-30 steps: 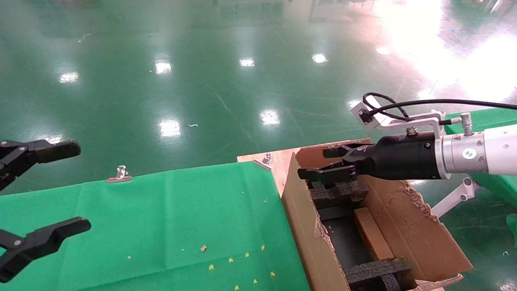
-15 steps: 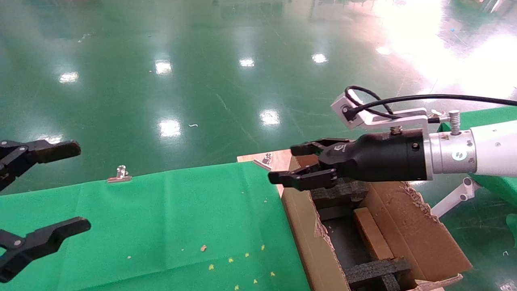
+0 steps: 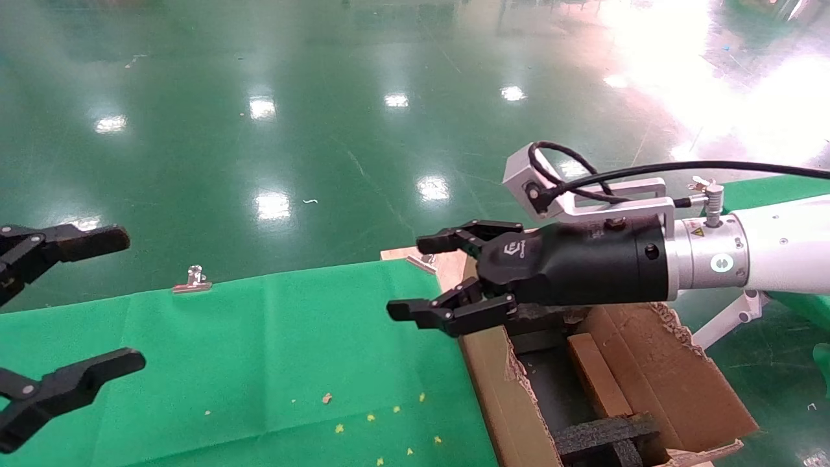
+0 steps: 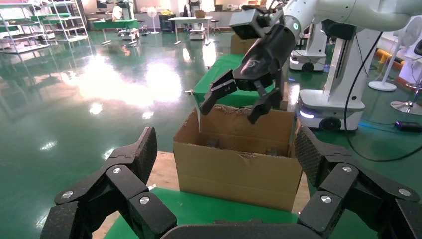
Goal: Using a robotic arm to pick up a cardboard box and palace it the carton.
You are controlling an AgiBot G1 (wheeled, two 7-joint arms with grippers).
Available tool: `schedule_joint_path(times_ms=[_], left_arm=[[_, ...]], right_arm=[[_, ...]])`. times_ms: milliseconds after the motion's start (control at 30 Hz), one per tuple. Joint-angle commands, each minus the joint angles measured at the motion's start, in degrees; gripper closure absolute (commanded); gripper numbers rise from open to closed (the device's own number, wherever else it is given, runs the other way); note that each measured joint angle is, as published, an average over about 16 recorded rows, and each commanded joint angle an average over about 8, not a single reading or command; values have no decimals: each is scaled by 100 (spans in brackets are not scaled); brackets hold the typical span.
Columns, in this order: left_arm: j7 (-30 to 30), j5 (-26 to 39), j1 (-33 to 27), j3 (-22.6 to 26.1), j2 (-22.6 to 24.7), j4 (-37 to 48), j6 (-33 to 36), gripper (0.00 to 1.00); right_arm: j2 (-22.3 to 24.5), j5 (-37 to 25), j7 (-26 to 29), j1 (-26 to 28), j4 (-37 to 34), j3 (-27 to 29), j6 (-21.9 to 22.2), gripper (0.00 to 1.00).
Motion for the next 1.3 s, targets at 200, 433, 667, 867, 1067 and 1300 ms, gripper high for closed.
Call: schedule_joint_path(times_ms=[200, 433, 667, 867, 1067, 1300], left_arm=[[0, 0, 0, 0, 0, 0, 0, 0], [0, 0, 0, 0, 0, 0, 0, 0], [0, 0, 0, 0, 0, 0, 0, 0], [0, 0, 0, 0, 0, 0, 0, 0], [0, 0, 0, 0, 0, 1, -1, 0], [0, 0, 1, 0, -1, 2, -1, 0]], right_arm=[[-151, 76, -326, -456, 89, 724, -315, 0], [-310, 155, -666, -931, 182, 1479, -645, 0], [-467, 234, -1004, -1405, 274, 2231, -972, 0], [-603, 302, -1295, -1812, 354, 2878, -1254, 0], [-713, 359, -1527, -2146, 416, 3409, -1485, 0], [-754, 385, -1589, -2266, 438, 3595, -1569, 0]])
